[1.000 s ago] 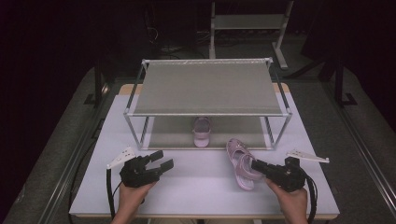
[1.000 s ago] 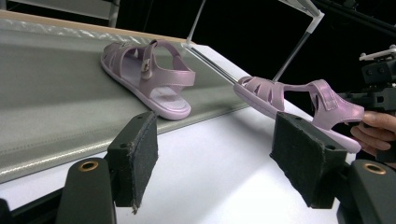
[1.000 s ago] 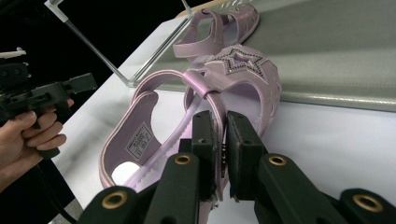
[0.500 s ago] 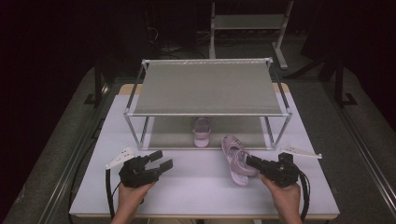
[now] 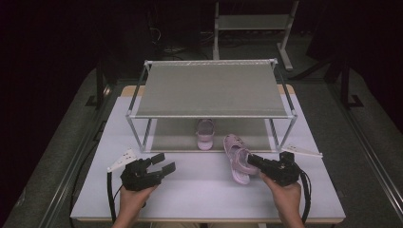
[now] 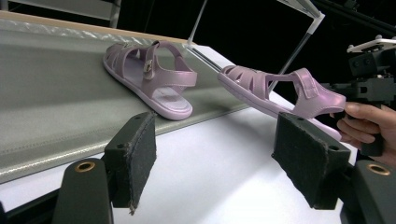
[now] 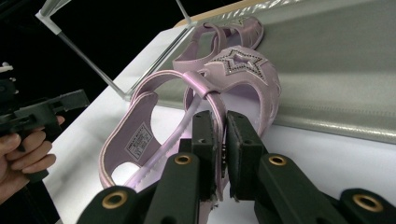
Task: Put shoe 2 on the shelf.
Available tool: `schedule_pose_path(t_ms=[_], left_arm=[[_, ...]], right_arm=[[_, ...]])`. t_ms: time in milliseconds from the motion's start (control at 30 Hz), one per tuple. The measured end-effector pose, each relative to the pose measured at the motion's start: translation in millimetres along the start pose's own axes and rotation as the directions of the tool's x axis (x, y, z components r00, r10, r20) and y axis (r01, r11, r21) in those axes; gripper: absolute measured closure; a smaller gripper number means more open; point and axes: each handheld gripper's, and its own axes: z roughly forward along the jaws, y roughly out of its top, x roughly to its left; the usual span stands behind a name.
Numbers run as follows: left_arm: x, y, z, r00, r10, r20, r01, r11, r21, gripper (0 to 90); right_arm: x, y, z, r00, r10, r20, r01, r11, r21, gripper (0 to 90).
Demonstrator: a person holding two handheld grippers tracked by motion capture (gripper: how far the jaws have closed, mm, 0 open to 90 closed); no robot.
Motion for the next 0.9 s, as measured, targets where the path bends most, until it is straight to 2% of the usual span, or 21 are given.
schedule_pose_path(t_ms=[467, 900], left_arm=[[1.5, 0.9, 2.0, 1.0, -0.007, 0.001, 0.007, 1.0, -0.004, 29.6], [1.7, 1.2, 2.6, 0.9999, -0.005, 0.011, 0.005, 1.0, -0.001, 29.6]], right_arm=[[-0.7, 9.9, 22.0, 0.9997, 0.015, 0.021, -0.015, 1.0, -0.021, 82.2], [-3.4, 13.9, 40.2, 0.9978, 0.02, 0.064, -0.017, 0.998, -0.054, 82.2]])
